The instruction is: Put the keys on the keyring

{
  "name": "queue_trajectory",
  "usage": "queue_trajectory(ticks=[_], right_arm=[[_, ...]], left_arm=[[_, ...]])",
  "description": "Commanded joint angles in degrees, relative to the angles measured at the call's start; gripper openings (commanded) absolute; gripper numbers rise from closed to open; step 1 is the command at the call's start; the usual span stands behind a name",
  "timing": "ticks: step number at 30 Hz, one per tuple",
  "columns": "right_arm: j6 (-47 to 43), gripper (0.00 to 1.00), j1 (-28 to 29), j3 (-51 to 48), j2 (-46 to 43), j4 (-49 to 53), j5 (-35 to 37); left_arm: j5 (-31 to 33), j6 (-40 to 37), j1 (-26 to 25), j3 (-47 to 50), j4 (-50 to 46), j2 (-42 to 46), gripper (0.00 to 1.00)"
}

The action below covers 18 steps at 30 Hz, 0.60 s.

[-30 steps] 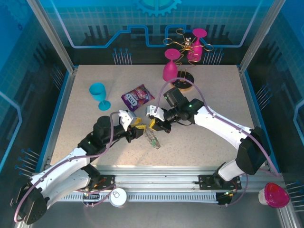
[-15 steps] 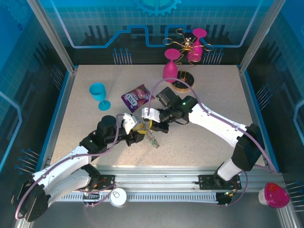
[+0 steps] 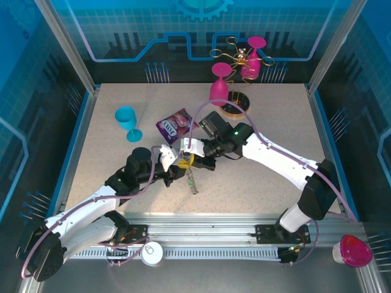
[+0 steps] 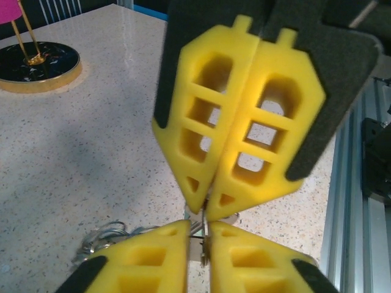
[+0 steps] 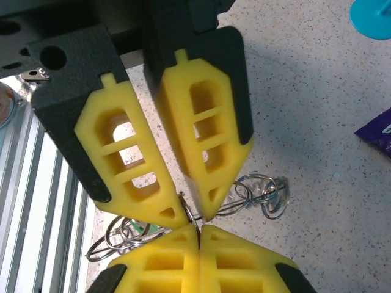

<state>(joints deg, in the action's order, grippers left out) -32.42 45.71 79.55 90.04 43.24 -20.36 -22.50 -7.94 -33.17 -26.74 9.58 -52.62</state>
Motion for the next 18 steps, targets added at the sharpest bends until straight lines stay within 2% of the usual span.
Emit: queue_trajectory(ticks=[1,3,4,6,9,14,18], right_arm=[[0.5,0.00,1.3,1.9,0.3,1.2,-1.7],[1.2,0.00,0.9,1.5,-0.5,0.6,-2.0],[1.9,0.03,0.3,0.9,-1.3,-0.2,-2.8],[4.5,0.26,-2.0,-2.0,-3.9,-3.5,-5.2],[6.3,0.39,-4.9,-7.6,-8.5,-8.7,-8.1],[5.3,0.42,-6.5,-17.0,-13.6,-18.2,-8.7],[4.8,0.41,-6.2,-20.2,-14.6,-22.3,-7.6]], left_arm=[[-1.2,-0.8,0.1,-0.1,2.9,0.1,0.02],[-1.1,-0.9,0.2,0.5,4.2,0.5,0.00],[-1.1,-0.8,0.1,0.9,5.3,0.7,0.00],[-0.7,-0.5,0.2,2.2,8.0,1.3,0.00],[0.3,0.3,0.2,4.2,12.8,2.3,0.00],[0.3,1.1,0.0,7.1,19.9,2.7,0.00],[0.1,1.4,0.1,8.3,22.4,2.6,0.00]])
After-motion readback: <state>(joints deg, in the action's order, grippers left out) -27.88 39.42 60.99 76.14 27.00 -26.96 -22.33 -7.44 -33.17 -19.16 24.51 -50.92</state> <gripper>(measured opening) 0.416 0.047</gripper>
